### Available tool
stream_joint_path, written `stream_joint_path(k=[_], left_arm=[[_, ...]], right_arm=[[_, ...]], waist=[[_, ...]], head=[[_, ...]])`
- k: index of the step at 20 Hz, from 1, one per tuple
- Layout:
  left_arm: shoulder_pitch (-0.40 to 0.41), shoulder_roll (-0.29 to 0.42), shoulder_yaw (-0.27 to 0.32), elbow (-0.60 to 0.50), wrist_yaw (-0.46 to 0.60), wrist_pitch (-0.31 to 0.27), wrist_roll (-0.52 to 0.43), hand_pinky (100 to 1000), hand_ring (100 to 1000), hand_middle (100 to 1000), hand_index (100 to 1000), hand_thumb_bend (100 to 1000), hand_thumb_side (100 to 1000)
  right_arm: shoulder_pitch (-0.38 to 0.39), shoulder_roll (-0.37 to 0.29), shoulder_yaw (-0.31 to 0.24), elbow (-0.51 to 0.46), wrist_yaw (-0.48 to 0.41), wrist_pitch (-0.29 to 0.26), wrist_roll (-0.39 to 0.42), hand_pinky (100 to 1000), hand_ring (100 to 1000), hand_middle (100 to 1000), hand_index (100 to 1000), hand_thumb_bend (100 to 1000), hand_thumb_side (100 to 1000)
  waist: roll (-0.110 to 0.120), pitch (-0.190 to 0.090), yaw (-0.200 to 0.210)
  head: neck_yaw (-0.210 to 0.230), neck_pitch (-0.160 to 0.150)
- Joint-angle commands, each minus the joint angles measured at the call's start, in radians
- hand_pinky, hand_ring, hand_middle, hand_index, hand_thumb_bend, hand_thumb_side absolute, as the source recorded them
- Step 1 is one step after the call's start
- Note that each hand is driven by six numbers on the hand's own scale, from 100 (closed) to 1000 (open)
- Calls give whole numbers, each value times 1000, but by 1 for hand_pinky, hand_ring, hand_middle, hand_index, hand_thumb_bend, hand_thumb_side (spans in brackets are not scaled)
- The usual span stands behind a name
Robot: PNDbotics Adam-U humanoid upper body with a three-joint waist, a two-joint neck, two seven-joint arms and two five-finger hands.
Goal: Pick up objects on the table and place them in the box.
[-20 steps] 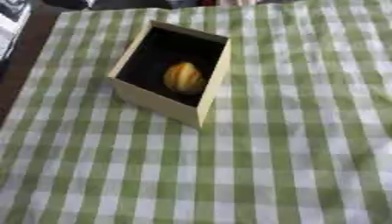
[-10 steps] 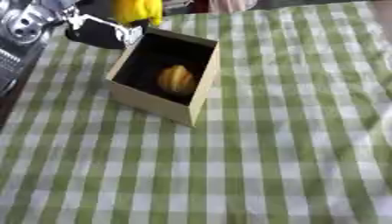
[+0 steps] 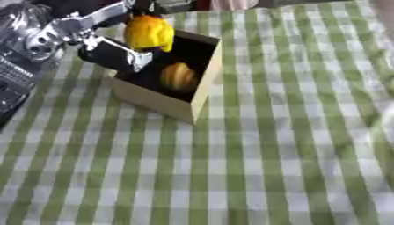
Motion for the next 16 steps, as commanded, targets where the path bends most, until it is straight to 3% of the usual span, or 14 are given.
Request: stream_joint_path(k=[1, 5, 9, 10, 11, 14, 16], left_arm=[[-19, -10, -11, 41, -56, -19, -3, 615, 607, 563, 676, 174, 180], [-37, -56, -24, 106, -110, -45, 16, 635, 626, 590, 712, 225, 222], [-47, -72, -36, 131, -127, -96, -1, 791, 817, 803, 883, 381, 365], [-47, -72, -35, 131, -133, -106, -8, 791, 817, 803, 883, 381, 365], [-46, -72, -32, 129, -141, -112, -12, 848, 888, 849, 929, 447, 409], [-46, -70, -10, 119, -177, -109, -4, 887, 944, 884, 961, 570, 496], [-46, -68, 7, 109, -201, -103, 11, 884, 942, 881, 961, 586, 505]], right_arm=[[-11, -11, -4, -17, -3, 0, -1, 881, 816, 756, 785, 115, 900], [-9, -9, -3, -17, -4, 2, 1, 881, 816, 753, 784, 115, 900], [-6, -10, -3, -17, -5, 4, 2, 881, 816, 752, 783, 117, 901], [-5, -10, -3, -17, -5, 4, 2, 881, 816, 752, 783, 117, 901], [-4, -11, -3, -17, -5, 5, 2, 882, 816, 752, 783, 116, 902], [-1, -12, -2, -17, -6, 7, 4, 881, 815, 751, 783, 116, 903], [0, -14, -2, -17, -6, 8, 4, 881, 815, 751, 783, 116, 903]], waist=[[-6, -19, -1], [-8, -14, -4], [-9, -10, -8], [-9, -9, -8], [-9, -8, -7], [-8, -8, -6], [-8, -9, -4]], head=[[3, 4], [8, 2], [8, 2], [8, 3], [8, 3], [8, 4], [4, 3]])
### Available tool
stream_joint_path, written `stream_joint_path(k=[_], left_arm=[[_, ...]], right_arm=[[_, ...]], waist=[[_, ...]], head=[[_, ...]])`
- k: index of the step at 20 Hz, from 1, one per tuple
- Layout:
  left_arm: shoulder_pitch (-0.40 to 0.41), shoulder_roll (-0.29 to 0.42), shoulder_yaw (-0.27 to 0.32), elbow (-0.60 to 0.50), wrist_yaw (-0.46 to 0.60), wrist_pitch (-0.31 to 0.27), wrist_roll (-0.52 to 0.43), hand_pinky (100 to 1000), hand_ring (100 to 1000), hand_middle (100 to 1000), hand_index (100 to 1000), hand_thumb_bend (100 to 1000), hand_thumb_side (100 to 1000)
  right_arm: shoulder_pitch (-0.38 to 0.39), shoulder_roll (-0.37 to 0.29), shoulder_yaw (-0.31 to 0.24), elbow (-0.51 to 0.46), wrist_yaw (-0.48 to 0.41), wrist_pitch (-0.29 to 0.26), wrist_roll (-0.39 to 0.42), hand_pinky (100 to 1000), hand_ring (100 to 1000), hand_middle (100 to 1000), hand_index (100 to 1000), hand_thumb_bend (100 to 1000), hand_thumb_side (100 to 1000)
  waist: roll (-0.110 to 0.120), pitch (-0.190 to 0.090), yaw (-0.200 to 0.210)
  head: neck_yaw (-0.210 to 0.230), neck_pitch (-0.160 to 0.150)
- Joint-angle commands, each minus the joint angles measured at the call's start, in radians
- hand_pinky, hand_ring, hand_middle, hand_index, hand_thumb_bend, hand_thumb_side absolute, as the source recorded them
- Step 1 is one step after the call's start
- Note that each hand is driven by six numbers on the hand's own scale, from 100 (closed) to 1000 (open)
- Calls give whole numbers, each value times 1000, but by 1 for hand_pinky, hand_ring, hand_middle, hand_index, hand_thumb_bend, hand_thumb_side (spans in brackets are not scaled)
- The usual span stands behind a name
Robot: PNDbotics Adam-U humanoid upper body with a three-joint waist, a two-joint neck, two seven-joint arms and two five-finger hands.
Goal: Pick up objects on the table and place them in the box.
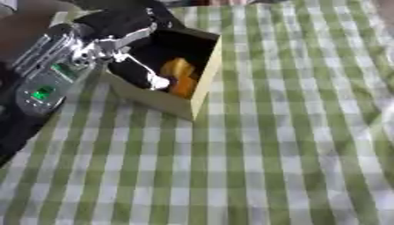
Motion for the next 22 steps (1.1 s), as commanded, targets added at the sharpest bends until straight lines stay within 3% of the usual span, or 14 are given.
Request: stream_joint_path(k=[1, 8, 9, 11, 16, 22], left_arm=[[-16, 18, 39, -25, -36, 4, 20, 883, 942, 880, 961, 593, 509], [-16, 15, 55, -32, -30, 6, 25, 875, 936, 875, 956, 588, 512], [-24, 7, 63, -40, -24, 11, 30, 780, 853, 830, 907, 319, 580], [-54, -32, 102, -79, 0, 35, 54, 732, 812, 804, 873, 267, 572], [-63, -147, 220, -198, 73, 76, 126, 698, 784, 776, 836, 269, 500], [-6, -261, 370, -271, 165, 0, 219, 704, 795, 779, 846, 335, 466]], right_arm=[[-8, -21, -5, -17, -3, 4, 0, 881, 815, 751, 783, 116, 902], [-8, -22, -4, -17, -3, 4, 0, 881, 815, 751, 783, 116, 902], [-7, -20, -6, -17, -2, 4, -2, 880, 816, 753, 784, 118, 899], [-4, -20, -16, -17, 1, 0, -11, 879, 816, 755, 785, 118, 897], [0, -24, -45, -17, 20, -20, -47, 877, 816, 760, 788, 119, 891], [5, -18, -69, -17, 43, -38, -87, 876, 820, 767, 790, 119, 886]], waist=[[-3, -19, 3], [-4, -21, 6], [-10, -23, 4], [-20, -24, 14], [-31, -22, 42], [-53, -18, 77]], head=[[-3, 0], [-7, 0], [-11, 4], [-25, 7], [-60, 11], [-86, 9]])
